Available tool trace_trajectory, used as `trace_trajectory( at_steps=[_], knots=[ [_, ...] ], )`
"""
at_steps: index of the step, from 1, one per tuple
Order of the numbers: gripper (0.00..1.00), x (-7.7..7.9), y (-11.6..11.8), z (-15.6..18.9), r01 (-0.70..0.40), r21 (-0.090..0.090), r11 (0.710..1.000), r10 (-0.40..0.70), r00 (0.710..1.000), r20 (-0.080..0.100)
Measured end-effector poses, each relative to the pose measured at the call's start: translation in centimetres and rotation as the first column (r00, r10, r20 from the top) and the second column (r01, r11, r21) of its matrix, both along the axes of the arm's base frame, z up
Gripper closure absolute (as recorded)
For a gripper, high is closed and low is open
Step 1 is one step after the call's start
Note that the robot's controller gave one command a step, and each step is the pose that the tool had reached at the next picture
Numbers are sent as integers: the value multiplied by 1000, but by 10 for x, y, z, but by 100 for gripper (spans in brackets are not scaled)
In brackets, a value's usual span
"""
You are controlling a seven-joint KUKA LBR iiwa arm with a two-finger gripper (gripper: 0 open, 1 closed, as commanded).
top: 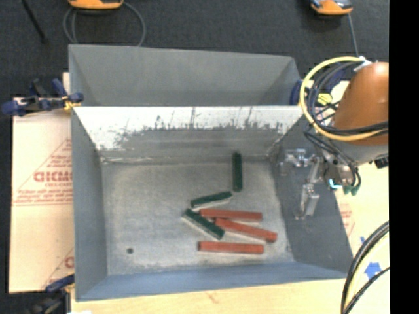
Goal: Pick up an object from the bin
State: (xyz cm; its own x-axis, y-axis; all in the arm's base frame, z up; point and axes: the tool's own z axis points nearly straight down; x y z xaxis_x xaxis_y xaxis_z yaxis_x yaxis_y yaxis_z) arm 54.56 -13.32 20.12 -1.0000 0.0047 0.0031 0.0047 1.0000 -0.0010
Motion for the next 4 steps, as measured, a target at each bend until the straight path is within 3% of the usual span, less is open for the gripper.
trace_trajectory(
  at_steps=[1, 2, 3, 4],
  knots=[
    [0, -44, 78, -134, 34, 2, 999, -34, 999, 0],
    [0, -50, 115, -99, 26, 3, 1000, -26, 1000, 9],
    [0, -49, 105, -92, 199, 2, 980, -199, 980, 10],
    [0, -52, 119, -133, 232, 0, 973, -232, 973, 4]
  ],
)
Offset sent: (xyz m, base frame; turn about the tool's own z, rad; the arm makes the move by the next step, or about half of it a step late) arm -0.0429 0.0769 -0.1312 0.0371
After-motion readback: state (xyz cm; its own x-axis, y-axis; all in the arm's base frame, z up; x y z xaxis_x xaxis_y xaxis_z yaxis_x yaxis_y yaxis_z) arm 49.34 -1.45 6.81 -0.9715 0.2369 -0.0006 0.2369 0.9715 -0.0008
